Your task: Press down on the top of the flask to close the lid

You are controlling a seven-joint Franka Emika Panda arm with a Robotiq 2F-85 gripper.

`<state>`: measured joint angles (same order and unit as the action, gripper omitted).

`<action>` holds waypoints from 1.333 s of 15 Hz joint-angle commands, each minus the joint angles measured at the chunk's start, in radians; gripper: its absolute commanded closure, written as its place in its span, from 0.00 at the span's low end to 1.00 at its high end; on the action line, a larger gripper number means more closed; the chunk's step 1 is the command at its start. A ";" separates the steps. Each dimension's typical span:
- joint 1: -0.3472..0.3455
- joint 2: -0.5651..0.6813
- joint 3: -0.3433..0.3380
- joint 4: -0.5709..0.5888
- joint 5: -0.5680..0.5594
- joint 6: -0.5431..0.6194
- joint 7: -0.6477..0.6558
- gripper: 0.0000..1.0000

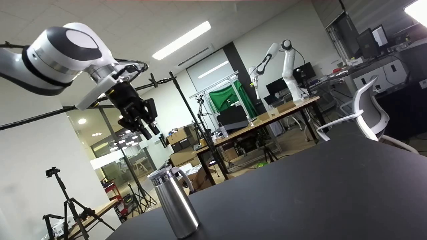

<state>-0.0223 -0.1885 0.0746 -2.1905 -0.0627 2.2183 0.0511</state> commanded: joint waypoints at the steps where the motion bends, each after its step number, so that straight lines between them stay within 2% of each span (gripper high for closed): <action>1: 0.024 0.131 0.011 0.148 -0.033 -0.028 0.075 0.95; 2: 0.031 0.152 0.013 0.168 -0.036 -0.031 0.080 0.99; 5: 0.054 0.197 0.014 0.212 -0.063 -0.087 0.084 1.00; 6: 0.054 0.164 0.002 0.154 -0.036 -0.031 0.041 0.99; 17: 0.063 0.191 0.003 0.185 -0.051 -0.059 0.047 1.00; 20: 0.068 0.246 0.006 0.240 -0.065 -0.059 0.028 1.00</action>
<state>0.0321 0.0092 0.0886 -2.0058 -0.1203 2.1655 0.0953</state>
